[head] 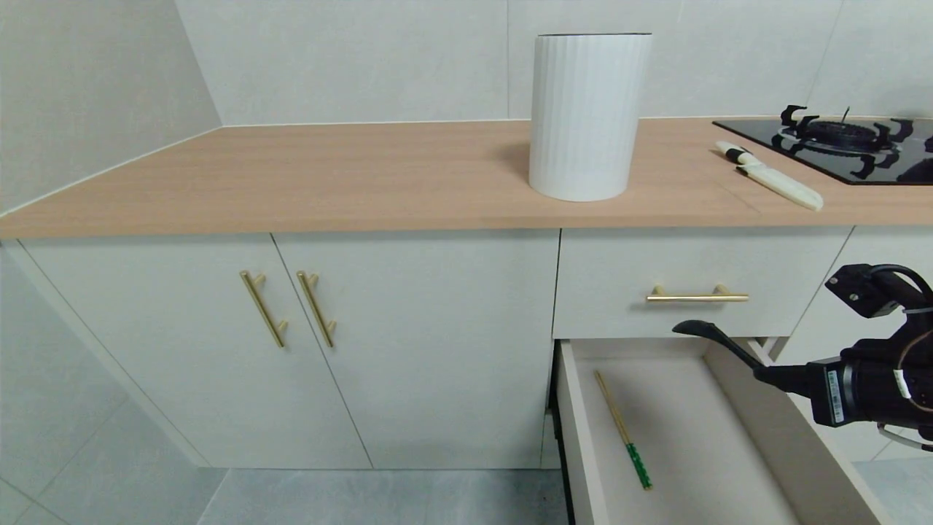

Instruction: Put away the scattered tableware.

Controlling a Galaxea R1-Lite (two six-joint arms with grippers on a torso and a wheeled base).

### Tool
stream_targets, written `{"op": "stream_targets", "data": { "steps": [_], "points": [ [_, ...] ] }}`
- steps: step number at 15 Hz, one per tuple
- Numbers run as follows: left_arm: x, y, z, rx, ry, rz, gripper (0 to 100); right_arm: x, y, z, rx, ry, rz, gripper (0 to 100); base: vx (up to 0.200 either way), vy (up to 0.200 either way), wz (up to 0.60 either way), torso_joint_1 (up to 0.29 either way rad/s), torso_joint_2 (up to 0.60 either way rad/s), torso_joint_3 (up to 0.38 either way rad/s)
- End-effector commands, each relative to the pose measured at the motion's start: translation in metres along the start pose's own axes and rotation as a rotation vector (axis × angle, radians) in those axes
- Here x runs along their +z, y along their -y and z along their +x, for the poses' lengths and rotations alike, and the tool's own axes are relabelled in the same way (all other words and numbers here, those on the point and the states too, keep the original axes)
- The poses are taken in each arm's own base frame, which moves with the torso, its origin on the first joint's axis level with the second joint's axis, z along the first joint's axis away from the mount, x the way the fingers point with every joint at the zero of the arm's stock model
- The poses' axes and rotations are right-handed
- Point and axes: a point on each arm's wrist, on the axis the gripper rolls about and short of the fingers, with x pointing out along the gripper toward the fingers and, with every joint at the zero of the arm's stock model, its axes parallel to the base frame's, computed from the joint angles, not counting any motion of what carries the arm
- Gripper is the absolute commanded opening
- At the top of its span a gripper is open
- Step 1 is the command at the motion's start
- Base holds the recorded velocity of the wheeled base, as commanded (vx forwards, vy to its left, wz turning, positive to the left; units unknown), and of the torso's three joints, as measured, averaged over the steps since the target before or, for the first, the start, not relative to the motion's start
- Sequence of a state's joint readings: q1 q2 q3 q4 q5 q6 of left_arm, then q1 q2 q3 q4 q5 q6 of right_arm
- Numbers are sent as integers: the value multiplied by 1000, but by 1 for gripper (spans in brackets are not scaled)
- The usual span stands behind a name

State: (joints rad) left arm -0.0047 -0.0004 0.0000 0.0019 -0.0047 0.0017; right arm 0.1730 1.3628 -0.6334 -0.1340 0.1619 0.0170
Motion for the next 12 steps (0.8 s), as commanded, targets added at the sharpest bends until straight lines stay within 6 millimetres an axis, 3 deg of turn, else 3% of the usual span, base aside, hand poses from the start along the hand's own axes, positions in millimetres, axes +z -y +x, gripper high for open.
{"op": "stream_targets", "data": {
  "steps": [1,5,8,12],
  "points": [
    [0,0,0,0,0,1,100,-1,0,2,1,-7,2,0,0,0,0,-119,461,320],
    [0,0,0,0,0,0,100,-2,1,4,0,-18,-9,0,0,0,0,-72,283,214],
    [0,0,0,0,0,0,100,-2,1,6,-1,-24,-8,0,0,0,0,-7,25,14],
    [0,0,0,0,0,0,100,-6,6,24,-17,-78,3,0,0,0,0,0,0,0]
  ]
}}
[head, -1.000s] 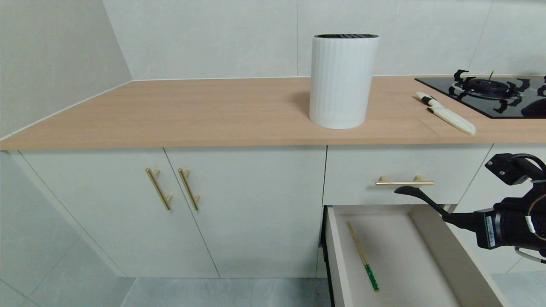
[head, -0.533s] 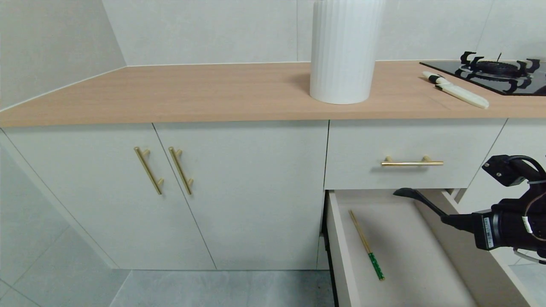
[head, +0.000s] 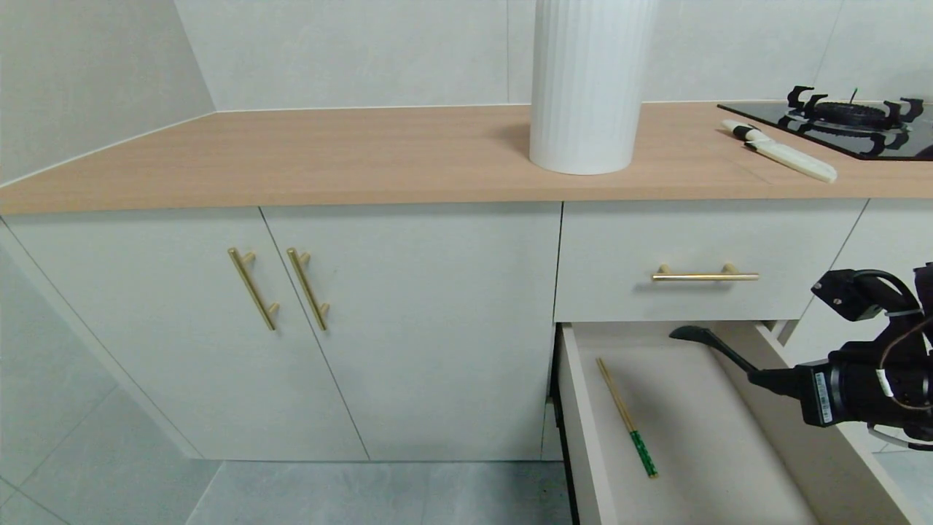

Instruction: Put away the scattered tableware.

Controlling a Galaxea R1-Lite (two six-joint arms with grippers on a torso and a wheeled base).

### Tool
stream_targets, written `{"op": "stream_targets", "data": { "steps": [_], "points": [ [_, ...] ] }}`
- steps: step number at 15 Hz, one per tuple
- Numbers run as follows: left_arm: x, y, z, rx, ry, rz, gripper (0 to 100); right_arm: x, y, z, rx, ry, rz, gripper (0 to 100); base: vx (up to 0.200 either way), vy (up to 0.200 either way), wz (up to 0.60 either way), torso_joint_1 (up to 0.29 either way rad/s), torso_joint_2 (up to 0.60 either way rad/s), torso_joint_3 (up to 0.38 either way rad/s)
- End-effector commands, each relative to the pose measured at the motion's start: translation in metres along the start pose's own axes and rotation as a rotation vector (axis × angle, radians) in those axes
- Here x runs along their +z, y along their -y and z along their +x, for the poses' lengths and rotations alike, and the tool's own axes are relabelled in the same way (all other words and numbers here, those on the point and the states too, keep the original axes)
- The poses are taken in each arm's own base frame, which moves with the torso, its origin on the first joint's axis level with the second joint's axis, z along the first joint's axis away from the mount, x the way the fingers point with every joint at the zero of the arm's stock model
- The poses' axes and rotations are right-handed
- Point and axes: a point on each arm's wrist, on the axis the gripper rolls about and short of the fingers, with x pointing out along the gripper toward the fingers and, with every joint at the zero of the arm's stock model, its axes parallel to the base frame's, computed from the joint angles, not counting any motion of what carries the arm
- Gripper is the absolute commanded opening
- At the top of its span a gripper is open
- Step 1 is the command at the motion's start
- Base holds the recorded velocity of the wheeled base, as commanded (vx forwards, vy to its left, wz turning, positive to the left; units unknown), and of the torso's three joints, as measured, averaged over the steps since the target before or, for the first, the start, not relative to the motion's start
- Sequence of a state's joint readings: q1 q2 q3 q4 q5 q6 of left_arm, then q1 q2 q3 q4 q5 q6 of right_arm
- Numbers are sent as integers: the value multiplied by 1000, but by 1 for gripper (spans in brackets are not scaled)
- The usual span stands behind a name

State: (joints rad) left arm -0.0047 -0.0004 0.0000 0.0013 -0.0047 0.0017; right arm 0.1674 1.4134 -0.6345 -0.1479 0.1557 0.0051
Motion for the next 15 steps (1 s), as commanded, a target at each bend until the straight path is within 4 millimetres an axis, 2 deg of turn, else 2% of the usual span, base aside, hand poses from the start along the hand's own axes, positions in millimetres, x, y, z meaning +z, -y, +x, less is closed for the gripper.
{"op": "stream_targets", "data": {
  "steps": [1,5,8,12,15],
  "points": [
    [0,0,0,0,-1,0,100,-5,3,19,-20,-69,10,0,0,0,0,0,0,0],
    [0,0,0,0,-1,0,100,-5,10,52,-76,-150,46,0,0,0,0,0,0,0],
    [0,0,0,0,-1,0,100,-17,16,94,-131,-224,105,0,0,0,0,0,0,0],
    [0,0,0,0,-1,0,100,-51,18,151,-221,-278,81,0,0,0,0,0,0,0],
    [0,0,0,0,-1,0,100,-75,14,181,-264,-256,77,0,0,0,0,0,0,0]
  ]
}}
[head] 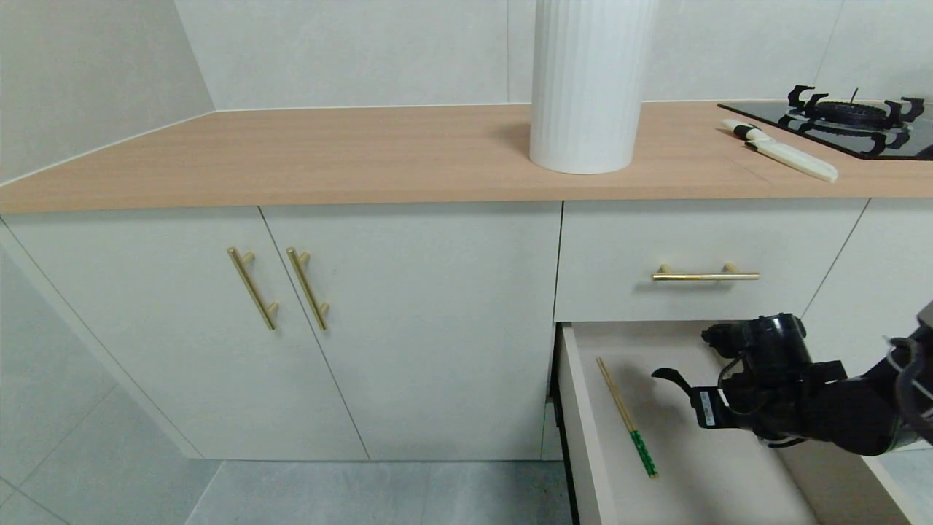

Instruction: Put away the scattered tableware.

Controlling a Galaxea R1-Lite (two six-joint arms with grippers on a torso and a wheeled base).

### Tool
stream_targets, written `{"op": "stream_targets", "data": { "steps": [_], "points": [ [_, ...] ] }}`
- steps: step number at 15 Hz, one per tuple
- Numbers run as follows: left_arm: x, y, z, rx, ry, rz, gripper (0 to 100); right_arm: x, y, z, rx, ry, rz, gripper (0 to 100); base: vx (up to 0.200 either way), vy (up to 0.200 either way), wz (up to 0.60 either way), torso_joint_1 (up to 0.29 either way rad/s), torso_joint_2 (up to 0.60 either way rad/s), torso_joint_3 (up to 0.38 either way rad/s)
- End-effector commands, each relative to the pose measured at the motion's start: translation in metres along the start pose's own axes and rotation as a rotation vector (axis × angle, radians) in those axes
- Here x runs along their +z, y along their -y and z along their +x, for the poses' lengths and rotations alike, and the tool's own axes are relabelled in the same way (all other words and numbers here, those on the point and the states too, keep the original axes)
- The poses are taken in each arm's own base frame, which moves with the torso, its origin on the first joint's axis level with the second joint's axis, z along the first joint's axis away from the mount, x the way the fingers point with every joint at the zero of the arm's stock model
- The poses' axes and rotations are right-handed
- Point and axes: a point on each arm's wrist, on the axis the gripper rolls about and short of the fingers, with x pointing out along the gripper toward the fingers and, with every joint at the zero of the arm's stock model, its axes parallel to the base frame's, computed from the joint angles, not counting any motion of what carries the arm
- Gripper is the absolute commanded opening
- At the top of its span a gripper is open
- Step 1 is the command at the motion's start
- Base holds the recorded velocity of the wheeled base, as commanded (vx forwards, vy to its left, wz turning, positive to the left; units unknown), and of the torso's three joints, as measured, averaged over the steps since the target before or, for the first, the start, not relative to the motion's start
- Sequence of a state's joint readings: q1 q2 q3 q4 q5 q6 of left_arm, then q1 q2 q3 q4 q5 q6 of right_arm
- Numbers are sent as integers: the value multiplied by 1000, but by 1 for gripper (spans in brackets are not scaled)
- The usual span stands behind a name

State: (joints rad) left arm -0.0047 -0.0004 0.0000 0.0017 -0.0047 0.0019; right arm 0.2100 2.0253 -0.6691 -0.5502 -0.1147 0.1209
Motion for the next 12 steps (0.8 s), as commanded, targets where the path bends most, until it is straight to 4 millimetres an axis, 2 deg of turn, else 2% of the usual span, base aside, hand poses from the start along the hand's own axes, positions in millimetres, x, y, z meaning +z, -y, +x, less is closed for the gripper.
{"op": "stream_targets", "data": {
  "steps": [1,2,7,12],
  "points": [
    [0,0,0,0,0,0,100,-31,-8,35,-33,-86,-27,0,0,0,0,0,0,0],
    [0,0,0,0,0,0,100,-36,-8,43,-54,-83,-28,0,0,0,0,0,0,0],
    [0,0,0,0,0,0,100,-53,-8,62,-69,-144,-37,0,0,0,0,0,0,0],
    [0,0,0,0,0,1,100,-52,-7,64,-69,-120,-29,0,0,0,0,0,0,0]
  ]
}}
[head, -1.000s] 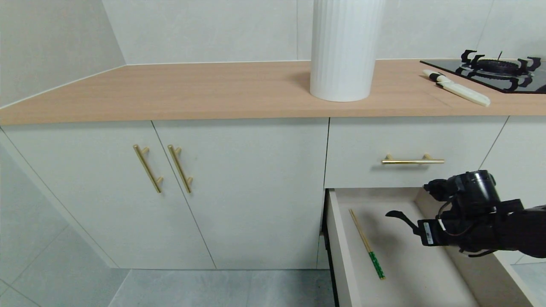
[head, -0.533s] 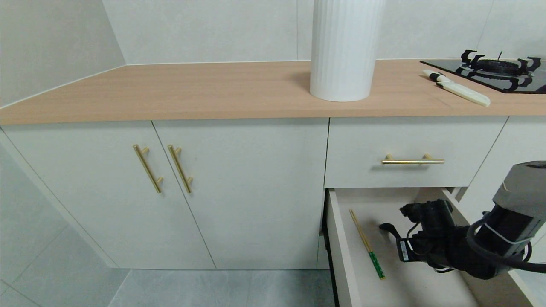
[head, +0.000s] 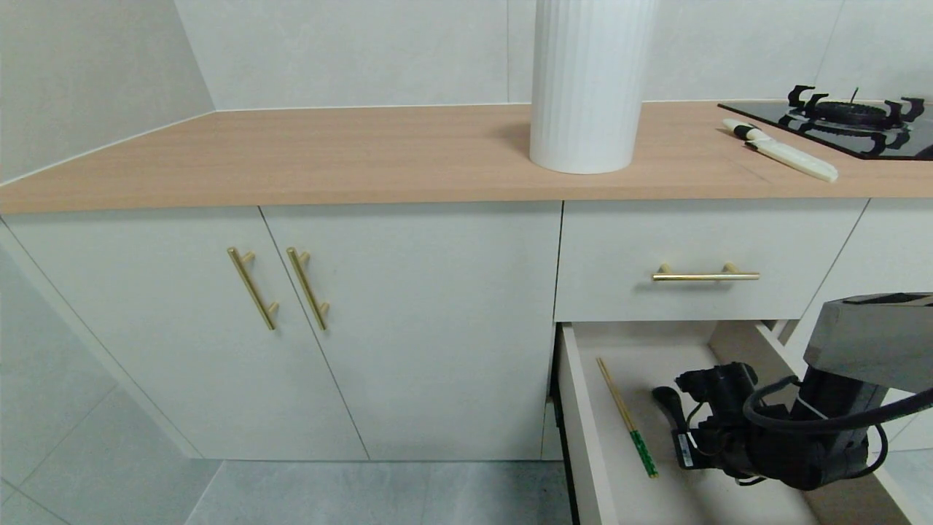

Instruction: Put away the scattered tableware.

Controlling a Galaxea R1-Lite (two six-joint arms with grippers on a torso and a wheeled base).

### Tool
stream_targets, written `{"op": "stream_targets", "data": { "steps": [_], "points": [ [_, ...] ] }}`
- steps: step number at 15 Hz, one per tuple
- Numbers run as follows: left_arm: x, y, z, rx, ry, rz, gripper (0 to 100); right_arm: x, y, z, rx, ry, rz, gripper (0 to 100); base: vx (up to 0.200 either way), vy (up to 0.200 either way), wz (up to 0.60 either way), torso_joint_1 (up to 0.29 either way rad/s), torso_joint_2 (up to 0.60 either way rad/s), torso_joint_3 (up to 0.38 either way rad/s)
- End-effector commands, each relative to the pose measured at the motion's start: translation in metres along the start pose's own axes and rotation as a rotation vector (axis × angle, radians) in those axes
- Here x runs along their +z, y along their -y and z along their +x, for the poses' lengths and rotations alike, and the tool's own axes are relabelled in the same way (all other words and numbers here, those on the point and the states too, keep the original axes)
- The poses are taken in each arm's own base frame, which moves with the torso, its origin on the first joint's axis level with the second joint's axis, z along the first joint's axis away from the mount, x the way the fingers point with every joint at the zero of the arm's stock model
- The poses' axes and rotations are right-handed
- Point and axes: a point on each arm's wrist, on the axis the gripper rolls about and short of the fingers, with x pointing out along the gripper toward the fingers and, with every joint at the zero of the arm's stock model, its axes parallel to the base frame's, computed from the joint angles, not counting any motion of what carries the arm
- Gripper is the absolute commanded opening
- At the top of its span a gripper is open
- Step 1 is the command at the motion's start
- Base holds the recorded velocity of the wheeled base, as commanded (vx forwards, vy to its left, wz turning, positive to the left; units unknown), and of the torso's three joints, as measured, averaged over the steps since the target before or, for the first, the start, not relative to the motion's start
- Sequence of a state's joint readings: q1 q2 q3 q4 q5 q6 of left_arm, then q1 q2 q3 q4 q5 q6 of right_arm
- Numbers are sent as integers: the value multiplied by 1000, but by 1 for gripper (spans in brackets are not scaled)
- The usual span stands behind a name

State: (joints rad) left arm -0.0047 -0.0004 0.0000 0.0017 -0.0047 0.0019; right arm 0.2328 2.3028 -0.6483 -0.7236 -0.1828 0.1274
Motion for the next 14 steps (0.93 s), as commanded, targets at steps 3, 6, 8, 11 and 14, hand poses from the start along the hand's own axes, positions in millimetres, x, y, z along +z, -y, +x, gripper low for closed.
{"op": "stream_targets", "data": {
  "steps": [3,6,8,11,14],
  "points": [
    [0,0,0,0,0,0,100,-2,0,2,-1,-6,0,0,0,0,0,0,0,0],
    [0,0,0,0,0,0,100,-2,0,2,-1,-8,-1,100,0,0,0,0,0,0],
    [0,0,0,0,0,0,100,-2,0,2,-1,-8,-1,100,0,0,0,0,0,0],
    [0,0,0,0,0,0,100,-1,1,0,-12,-2,0,100,0,0,0,0,0,0],
    [0,0,0,0,0,0,100,9,3,-15,-15,44,9,100,0,0,0,0,0,0]
  ]
}}
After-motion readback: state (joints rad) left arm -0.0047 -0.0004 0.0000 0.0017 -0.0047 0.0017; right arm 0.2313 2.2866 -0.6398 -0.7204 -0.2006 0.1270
